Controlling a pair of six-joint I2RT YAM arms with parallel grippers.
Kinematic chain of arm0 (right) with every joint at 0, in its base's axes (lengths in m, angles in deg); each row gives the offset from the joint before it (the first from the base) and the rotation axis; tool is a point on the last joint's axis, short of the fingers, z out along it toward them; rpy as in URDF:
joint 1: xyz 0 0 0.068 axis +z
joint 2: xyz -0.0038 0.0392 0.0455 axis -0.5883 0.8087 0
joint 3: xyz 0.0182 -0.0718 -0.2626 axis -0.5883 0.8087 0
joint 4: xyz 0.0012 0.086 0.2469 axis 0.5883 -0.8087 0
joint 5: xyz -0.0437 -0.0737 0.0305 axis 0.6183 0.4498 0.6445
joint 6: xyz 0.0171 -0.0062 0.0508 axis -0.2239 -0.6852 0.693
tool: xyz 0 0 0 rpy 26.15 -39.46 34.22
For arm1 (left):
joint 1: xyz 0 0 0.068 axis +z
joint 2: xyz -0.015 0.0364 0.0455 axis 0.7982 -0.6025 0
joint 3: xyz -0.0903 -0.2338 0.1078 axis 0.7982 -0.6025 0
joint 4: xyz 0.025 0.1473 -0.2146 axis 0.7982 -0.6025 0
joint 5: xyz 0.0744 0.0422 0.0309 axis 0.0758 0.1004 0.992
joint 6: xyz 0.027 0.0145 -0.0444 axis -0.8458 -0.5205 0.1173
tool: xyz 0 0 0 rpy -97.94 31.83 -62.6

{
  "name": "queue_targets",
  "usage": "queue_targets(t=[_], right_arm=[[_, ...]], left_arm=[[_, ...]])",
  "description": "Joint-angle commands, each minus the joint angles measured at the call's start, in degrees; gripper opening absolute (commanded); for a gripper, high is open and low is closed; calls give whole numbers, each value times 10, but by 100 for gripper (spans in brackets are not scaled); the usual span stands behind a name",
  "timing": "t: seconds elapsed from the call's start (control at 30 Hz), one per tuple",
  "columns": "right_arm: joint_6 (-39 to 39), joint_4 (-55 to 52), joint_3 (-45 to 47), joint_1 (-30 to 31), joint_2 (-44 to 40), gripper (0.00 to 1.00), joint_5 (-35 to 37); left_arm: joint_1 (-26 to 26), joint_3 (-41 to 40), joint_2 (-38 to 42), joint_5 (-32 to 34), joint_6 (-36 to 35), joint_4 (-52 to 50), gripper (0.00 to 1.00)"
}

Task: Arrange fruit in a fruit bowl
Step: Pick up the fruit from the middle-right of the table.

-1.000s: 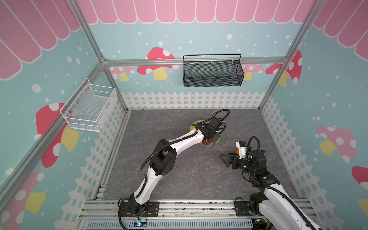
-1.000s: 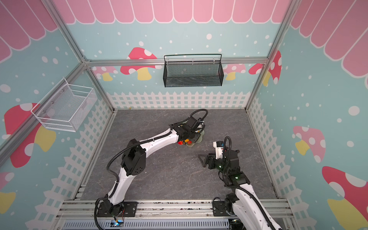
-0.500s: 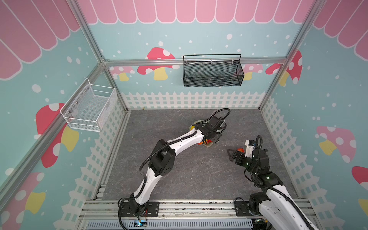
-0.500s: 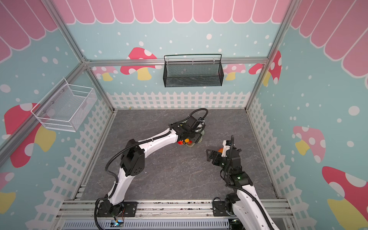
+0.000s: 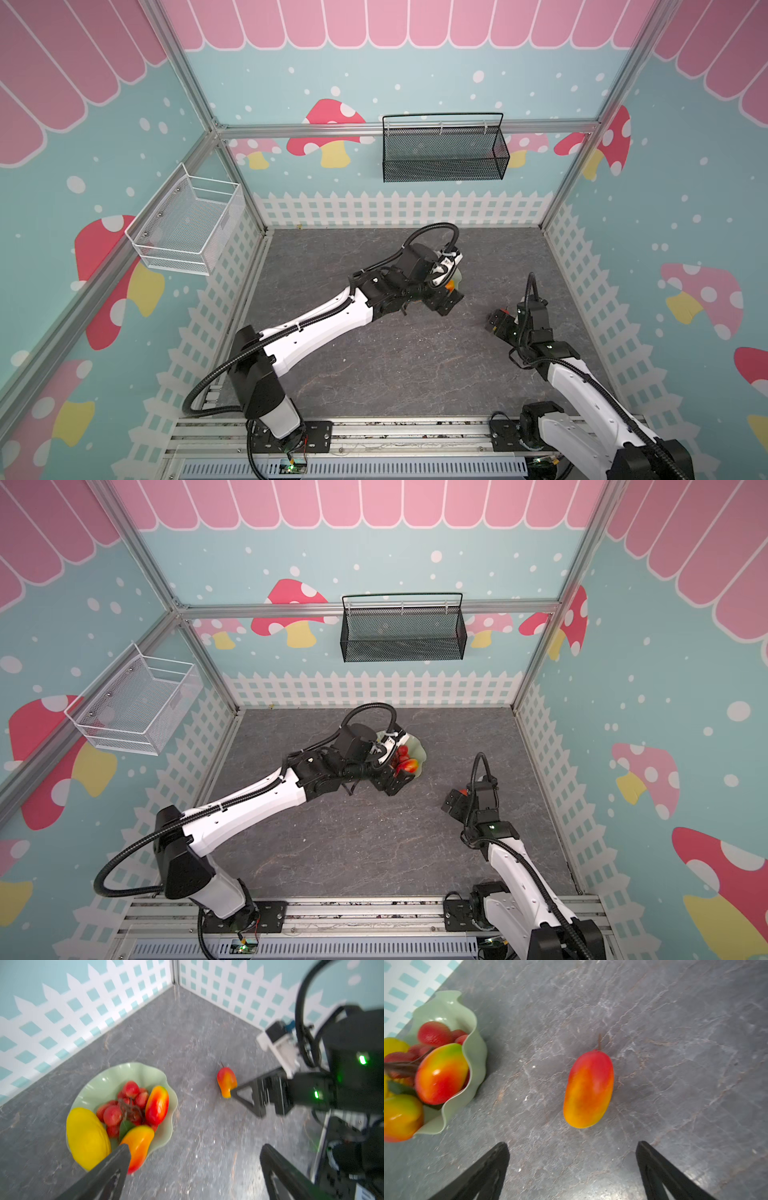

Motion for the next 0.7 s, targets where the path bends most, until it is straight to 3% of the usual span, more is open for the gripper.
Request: queue_targets(t=[0.0, 0.17, 0.53, 0.67], right_arm=[[17, -17, -16, -14, 33, 99, 40], [-6, 14, -26, -28, 92, 99, 30], [-59, 65, -74, -31, 206, 91, 22], [-61, 79, -84, -31, 243, 79, 13]], left_arm=[[1, -82, 49, -36, 16, 22, 99], [1, -171, 111, -53, 40, 77, 99], [1, -202, 118, -61, 67, 110, 99], [1, -205, 117, -58, 73, 119, 99]])
